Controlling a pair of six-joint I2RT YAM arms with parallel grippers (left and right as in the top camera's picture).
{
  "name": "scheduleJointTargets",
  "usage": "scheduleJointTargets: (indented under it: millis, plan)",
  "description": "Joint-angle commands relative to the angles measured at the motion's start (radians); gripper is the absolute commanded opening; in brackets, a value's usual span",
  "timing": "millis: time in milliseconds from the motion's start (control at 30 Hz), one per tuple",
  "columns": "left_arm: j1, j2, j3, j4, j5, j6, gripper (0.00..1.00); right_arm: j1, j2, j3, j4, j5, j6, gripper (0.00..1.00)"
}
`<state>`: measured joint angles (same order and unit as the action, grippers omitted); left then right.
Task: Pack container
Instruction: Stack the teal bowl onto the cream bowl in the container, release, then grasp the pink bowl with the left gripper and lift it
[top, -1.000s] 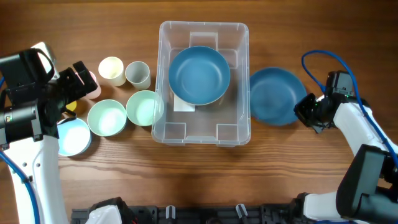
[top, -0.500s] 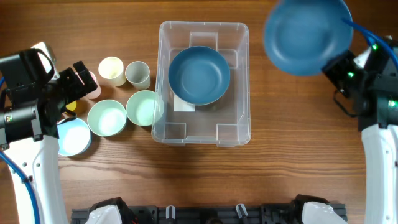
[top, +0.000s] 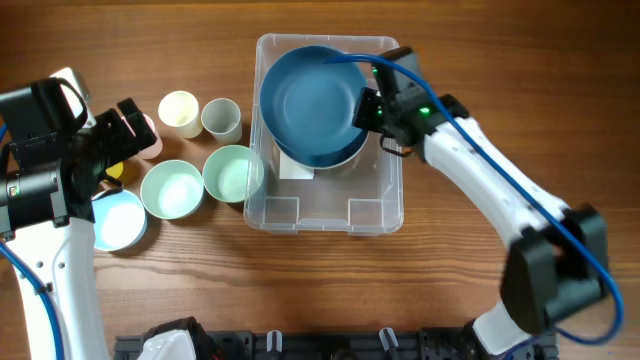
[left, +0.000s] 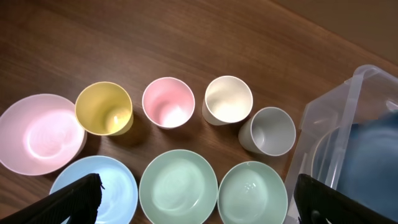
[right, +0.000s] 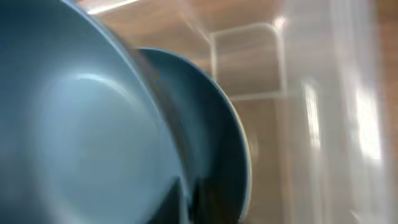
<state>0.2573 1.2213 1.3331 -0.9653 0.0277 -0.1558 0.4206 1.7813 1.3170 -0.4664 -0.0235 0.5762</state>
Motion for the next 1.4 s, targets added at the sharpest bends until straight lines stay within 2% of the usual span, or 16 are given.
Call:
scheduleJointTargets:
  millis: [0, 133, 300, 500, 600, 667, 800, 967, 1033, 1067, 1100, 1200, 1367]
  plan:
    - [0.006, 0.002, 0.021, 0.003, 0.012, -0.006, 1.00, -0.004, -0.035, 0.023, 0.033, -0.063, -0.087, 0.44]
    - [0.006, 0.002, 0.021, 0.003, 0.012, -0.006, 1.00, -0.069, -0.195, 0.041, 0.012, -0.044, -0.071, 0.59]
    - [0.006, 0.002, 0.021, 0.003, 0.012, -0.006, 1.00, -0.314, -0.381, 0.040, -0.113, 0.045, -0.039, 0.68]
    - [0.006, 0.002, 0.021, 0.003, 0.012, -0.006, 1.00, -0.667, -0.383, 0.031, -0.305, 0.046, 0.067, 0.75]
    - [0.006, 0.002, 0.021, 0.003, 0.012, -0.007, 1.00, -0.768, -0.344, 0.029, -0.355, 0.045, 0.129, 0.89]
    - [0.006, 0.002, 0.021, 0.010, 0.036, -0.028, 1.00, -0.782, -0.331, 0.029, -0.366, 0.045, 0.150, 1.00]
    - [0.006, 0.002, 0.020, -0.028, 0.174, -0.047, 1.00, -0.782, -0.312, 0.029, -0.365, 0.045, 0.159, 1.00]
    - [0.006, 0.003, 0.020, -0.041, 0.189, -0.047, 1.00, -0.782, -0.307, 0.029, -0.365, 0.045, 0.160, 0.99]
    - [0.007, 0.003, 0.020, -0.040, 0.166, -0.049, 0.89, -0.782, -0.307, 0.029, -0.364, 0.046, 0.160, 1.00]
    - [0.010, 0.003, 0.020, -0.042, 0.132, -0.082, 0.90, -0.782, -0.307, 0.029, -0.364, 0.046, 0.160, 0.99]
    - [0.019, 0.003, 0.020, -0.055, 0.055, -0.173, 0.98, -0.782, -0.307, 0.029, -0.364, 0.046, 0.160, 0.99]
    - [0.087, 0.024, 0.020, -0.134, -0.127, -0.410, 1.00, -0.782, -0.307, 0.029, -0.364, 0.046, 0.160, 1.00]
    - [0.270, 0.138, 0.020, -0.192, -0.116, -0.491, 1.00, -0.782, -0.307, 0.029, -0.364, 0.046, 0.160, 1.00]
